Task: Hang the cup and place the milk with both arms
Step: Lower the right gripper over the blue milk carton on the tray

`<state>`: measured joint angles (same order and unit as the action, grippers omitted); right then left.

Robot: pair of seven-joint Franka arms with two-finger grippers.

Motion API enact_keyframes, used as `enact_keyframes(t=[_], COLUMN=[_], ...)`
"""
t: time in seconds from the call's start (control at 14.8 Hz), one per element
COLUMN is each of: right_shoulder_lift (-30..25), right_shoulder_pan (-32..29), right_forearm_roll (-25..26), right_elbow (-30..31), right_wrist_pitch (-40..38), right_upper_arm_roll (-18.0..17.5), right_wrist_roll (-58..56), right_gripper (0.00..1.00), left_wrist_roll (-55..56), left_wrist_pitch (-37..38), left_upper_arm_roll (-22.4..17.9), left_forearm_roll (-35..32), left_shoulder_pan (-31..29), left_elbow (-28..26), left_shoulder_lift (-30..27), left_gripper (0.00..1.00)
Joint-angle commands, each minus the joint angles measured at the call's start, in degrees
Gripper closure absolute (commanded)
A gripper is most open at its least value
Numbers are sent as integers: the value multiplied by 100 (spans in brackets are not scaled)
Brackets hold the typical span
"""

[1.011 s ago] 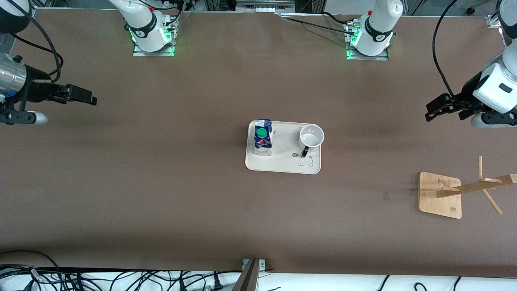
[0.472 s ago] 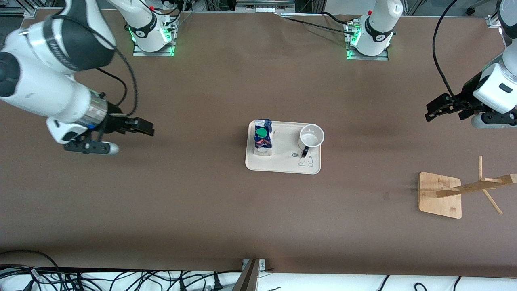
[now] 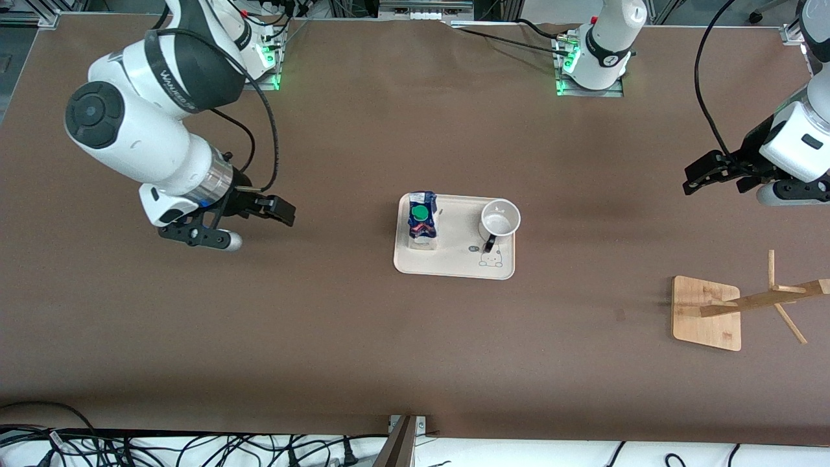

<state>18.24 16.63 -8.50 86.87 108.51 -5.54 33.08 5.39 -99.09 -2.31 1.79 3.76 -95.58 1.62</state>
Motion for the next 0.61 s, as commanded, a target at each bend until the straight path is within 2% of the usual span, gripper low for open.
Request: enact_keyframes(t=[0.0,0.27,0.54], right_shoulder_lift=[232,514,531], right_shoulder_pan=[410,1192,1509], right_forearm_roll=[-65,15,-3], right_elbow=[-12,-21,-29], right_wrist_pitch=[389,478,812], right_upper_arm_roll=[44,71,62], right_wrist_roll=[523,533,1042], right_gripper=[0,0,0], left_wrist_roll=[50,50,50], left_wrist_pitch=[57,57,57], left_upper_arm_roll=[12,12,12], left_forearm_roll=[-135,-135,-135], left_shoulder_pan=[-7,-7,-7], left_elbow=[162,153,153], left_shoulder_lift=[75,75,75], left_gripper=[0,0,0])
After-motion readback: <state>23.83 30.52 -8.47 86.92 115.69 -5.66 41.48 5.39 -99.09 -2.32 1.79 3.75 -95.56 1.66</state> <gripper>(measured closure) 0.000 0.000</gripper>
